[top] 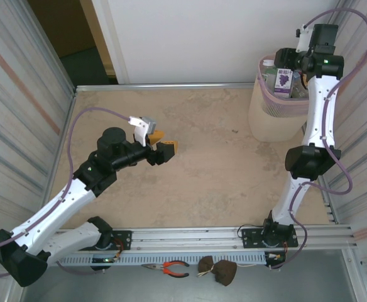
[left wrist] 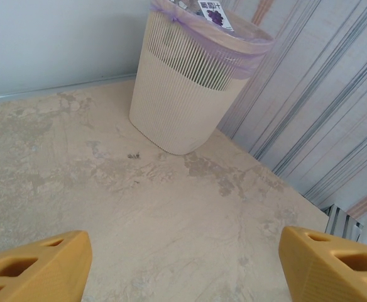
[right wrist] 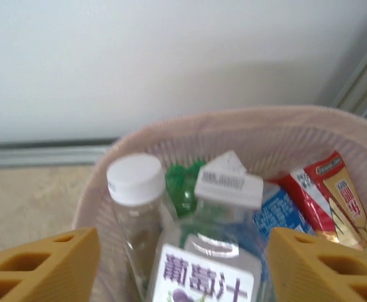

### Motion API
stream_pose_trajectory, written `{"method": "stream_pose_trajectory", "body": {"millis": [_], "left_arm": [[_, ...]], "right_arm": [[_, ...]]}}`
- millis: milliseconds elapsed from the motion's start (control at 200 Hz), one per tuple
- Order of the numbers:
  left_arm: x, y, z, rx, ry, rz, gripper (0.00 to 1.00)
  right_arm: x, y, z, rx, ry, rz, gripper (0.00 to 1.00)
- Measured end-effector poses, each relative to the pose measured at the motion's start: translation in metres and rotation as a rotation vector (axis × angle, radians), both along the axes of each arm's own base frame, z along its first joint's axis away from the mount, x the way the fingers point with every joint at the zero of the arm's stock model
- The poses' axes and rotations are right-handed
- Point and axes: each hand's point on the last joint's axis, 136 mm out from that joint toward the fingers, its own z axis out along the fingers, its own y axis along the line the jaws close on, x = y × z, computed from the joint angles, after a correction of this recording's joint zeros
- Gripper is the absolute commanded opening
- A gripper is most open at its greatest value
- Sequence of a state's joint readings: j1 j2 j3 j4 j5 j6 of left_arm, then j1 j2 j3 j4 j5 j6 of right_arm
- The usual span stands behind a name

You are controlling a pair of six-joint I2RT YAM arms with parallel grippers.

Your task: Put the plastic bottles in the bin

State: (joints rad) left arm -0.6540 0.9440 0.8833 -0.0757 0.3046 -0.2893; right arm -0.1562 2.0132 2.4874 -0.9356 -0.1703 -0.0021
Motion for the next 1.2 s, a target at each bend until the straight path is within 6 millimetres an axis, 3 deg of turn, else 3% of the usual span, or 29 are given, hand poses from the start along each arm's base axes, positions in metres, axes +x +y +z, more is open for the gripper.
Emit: {"method": "stream_pose_trajectory", "body": {"millis": [165,281,451,671,1002,1197], "left_arm": [[0.001,0.001,-0.001,0.005,0.003,0.008,0.79],[0.0,0.003,-0.001,0.007,0.002,0.016,0.79],[-0.001,0.007,0.002,0.005,-0.004,0.026,0.79],[-0.002,0.008,0.003,0.003,-0.008,0.029,0.79],[0.0,0.009,0.001,0.011,-0.01,0.043,0.79],[0.007,0.017,-0.009,0.042,-0.009,0.068,0.8]], "right_arm": [[0.015,0.002,0.012,0.021,-0.077,0.012,0.4],[0.03,0.001,0.008,0.021,-0.1,0.017,0.36],[0.049,-0.002,-0.034,0.029,-0.026,0.017,0.33],[0.05,-0.004,-0.092,0.04,0.1,0.006,0.32],[0.03,-0.01,-0.057,0.01,0.044,-0.031,0.44],[-0.009,-0.012,-0.025,0.013,0.002,-0.044,0.52]]}}
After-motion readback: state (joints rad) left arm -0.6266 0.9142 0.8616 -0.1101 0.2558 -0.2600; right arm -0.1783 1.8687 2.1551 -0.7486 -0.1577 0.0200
